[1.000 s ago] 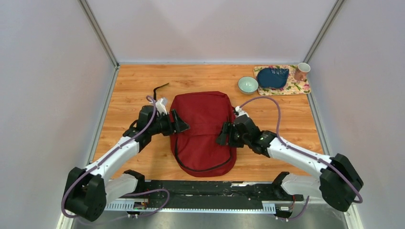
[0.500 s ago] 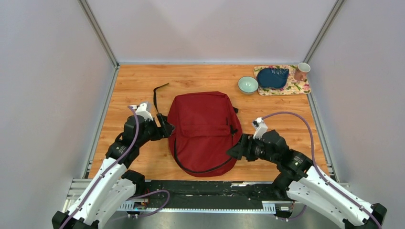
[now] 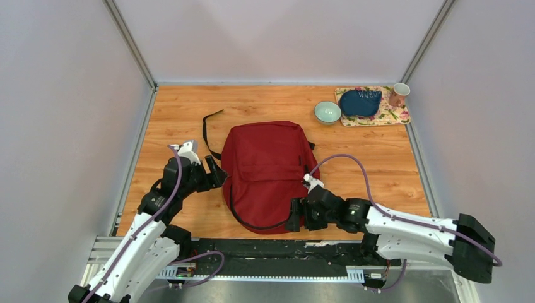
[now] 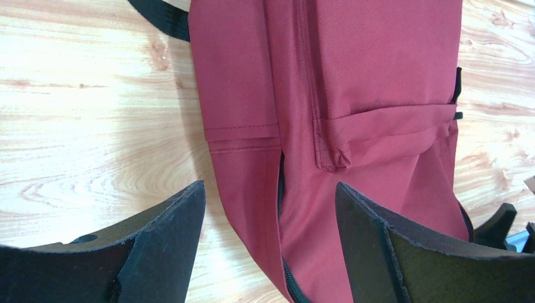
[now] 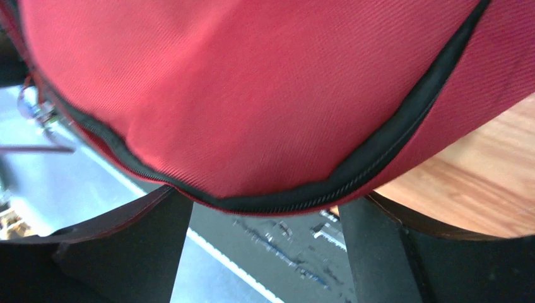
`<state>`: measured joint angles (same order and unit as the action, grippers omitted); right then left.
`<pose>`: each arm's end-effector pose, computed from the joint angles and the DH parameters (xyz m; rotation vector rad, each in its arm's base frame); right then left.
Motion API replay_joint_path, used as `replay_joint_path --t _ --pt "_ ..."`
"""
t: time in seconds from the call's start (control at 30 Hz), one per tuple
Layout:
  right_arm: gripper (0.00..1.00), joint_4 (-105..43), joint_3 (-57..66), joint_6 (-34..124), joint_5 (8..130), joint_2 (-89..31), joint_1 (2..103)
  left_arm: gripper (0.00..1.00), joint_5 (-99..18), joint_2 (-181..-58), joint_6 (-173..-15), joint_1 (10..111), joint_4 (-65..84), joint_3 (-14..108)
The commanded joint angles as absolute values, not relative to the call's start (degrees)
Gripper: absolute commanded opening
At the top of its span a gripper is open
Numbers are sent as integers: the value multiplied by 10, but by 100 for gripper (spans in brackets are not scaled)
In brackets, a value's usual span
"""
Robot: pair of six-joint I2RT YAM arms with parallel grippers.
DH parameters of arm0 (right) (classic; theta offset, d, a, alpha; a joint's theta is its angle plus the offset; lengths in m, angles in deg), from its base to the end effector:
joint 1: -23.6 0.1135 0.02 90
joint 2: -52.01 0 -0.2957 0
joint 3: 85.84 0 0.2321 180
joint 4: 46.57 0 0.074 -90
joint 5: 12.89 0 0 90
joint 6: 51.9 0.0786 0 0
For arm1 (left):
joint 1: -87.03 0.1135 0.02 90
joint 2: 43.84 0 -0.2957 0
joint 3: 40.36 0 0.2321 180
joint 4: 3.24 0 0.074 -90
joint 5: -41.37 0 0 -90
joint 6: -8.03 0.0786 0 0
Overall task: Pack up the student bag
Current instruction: Adjust the student bag at the center of the board.
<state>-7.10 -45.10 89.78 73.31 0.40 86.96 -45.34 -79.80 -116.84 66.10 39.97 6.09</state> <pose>0.0678 0.1468 0.1842 -0.3060 2.6752 0.8670 0.1265 -0.0532 0.2470 -0.2335 2.1953 -0.6201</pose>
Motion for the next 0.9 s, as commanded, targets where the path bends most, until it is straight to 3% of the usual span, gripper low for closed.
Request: replay_joint_path --t 0.0,0.27,0.6,0.77,0.87 --pt "89 -123 -412 913 847 -75 871 83 -460 -783 -1184 661 407 51" --pt "90 -216 -354 881 812 -200 773 83 -443 -791 -1185 661 412 47" --pt "89 -243 -332 857 732 -281 754 83 -444 -795 -1184 661 408 39" --pt "88 -204 -383 826 731 -206 754 83 -448 -794 -1190 661 396 21" --pt "88 -149 -389 805 770 -90 754 83 -485 -800 -1200 661 415 7"
